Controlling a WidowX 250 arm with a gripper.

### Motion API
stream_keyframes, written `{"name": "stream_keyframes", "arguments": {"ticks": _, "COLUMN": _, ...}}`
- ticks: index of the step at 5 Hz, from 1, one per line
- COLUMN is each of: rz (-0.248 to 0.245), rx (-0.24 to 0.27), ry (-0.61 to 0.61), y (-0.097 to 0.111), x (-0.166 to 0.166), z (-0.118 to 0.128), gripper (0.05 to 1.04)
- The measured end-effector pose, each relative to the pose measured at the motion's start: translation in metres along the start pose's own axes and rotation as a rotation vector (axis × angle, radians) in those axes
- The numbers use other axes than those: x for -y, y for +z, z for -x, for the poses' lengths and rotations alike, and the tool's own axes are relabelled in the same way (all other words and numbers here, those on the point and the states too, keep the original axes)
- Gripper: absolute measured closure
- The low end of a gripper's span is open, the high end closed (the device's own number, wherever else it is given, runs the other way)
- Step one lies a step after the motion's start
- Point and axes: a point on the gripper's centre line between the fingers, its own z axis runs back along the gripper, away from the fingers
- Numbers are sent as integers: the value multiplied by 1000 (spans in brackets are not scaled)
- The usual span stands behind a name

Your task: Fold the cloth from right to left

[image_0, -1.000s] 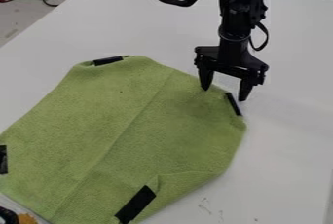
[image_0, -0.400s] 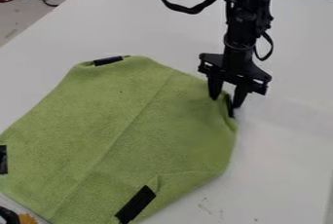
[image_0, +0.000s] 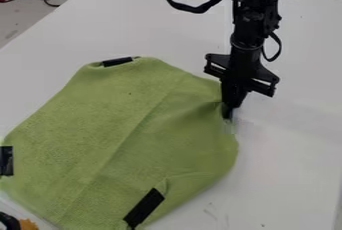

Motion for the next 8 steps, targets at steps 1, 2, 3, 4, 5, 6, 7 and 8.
{"name": "stream_keyframes", "arguments": {"ticks": 1, "rz": -13, "rx": -7, "ry": 2, "y": -1, "x": -2, "z": 1, "gripper": 1023}}
{"name": "stream_keyframes", "arguments": {"ticks": 2, "rz": -79, "rx": 5, "ry": 53, "y": 20, "x": -14, "z": 3, "gripper": 1028}}
{"name": "stream_keyframes", "arguments": {"ticks": 3, "rz": -109, "rx": 83, "ry": 156, "y": 67, "x": -29, "z": -2, "gripper": 1028}}
{"name": "stream_keyframes", "arguments": {"ticks": 4, "rz": -95, "rx": 120, "ry": 293, "y": 98, "x": -55, "z": 1, "gripper": 1029}}
{"name": "stream_keyframes", "arguments": {"ticks": 5, "rz": -59, "rx": 123, "ry": 416, "y": 100, "x": -98, "z": 18, "gripper": 1029}}
{"name": "stream_keyframes", "arguments": {"ticks": 6, "rz": -22, "rx": 91, "ry": 576, "y": 86, "x": -147, "z": 48, "gripper": 1029}}
{"name": "stream_keyframes", "arguments": {"ticks": 7, "rz": 20, "rx": 91, "ry": 716, "y": 73, "x": -193, "z": 80, "gripper": 1029}}
{"name": "stream_keyframes", "arguments": {"ticks": 8, "rz": 36, "rx": 105, "ry": 799, "y": 68, "x": -237, "z": 107, "gripper": 1029}}
